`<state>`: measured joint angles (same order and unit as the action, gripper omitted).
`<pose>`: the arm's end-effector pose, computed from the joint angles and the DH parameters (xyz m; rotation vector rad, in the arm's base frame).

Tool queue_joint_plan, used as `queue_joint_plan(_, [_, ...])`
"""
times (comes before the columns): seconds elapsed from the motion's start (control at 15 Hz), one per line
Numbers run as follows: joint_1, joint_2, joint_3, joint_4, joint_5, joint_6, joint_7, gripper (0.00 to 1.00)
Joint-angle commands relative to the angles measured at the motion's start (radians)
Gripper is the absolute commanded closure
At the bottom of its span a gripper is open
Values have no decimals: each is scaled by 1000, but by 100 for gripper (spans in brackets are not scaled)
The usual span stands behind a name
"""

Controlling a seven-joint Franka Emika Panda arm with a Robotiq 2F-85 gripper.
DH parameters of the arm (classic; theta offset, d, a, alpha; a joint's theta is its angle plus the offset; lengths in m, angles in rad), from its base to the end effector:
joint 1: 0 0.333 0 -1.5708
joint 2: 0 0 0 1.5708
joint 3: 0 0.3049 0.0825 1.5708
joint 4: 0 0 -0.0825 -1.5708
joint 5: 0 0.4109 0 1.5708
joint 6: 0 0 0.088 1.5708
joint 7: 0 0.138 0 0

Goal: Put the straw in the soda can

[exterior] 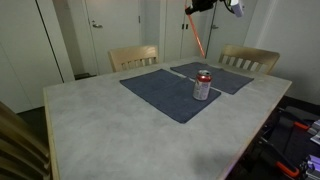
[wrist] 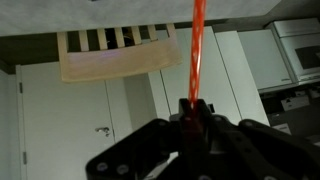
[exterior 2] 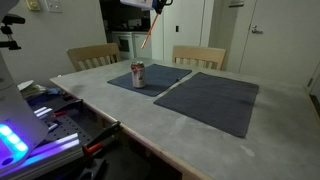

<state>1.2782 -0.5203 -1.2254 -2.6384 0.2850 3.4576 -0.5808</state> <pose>0.5121 -0.0036 0.3607 -2.5346 -0.1231 -1.3837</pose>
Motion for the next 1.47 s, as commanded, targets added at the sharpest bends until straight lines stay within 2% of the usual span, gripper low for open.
queue_joint_plan(0.0, [-182, 32, 153, -28, -6, 0, 9, 98])
queue_joint_plan(0.07, [-241, 30, 202, -40, -3, -1, 12, 98])
queue_joint_plan(0.13, [-332, 52, 250, -64, -133, -5, 144, 98])
queue_joint_plan(0.2, [-394, 46, 295, -79, -159, -4, 164, 98])
queue_joint_plan(0.27, [-449, 28, 357, -90, -81, -3, 99, 98])
queue_joint_plan(0.47, [-657, 14, 524, -156, -89, -3, 110, 98])
queue_joint_plan(0.53, [-744, 20, 573, -184, -200, -6, 221, 98])
queue_joint_plan(0.6, [-683, 47, 561, -134, -84, -4, 145, 98])
queue_joint_plan(0.73, [-681, 36, 578, -150, -80, -5, 191, 98])
queue_joint_plan(0.93, [-595, 32, 532, -150, -63, 1, 241, 98])
queue_joint_plan(1.13, [-548, 35, 498, -150, -66, 2, 277, 98])
queue_joint_plan(1.4, [-599, 65, 523, -150, -73, 0, 289, 98])
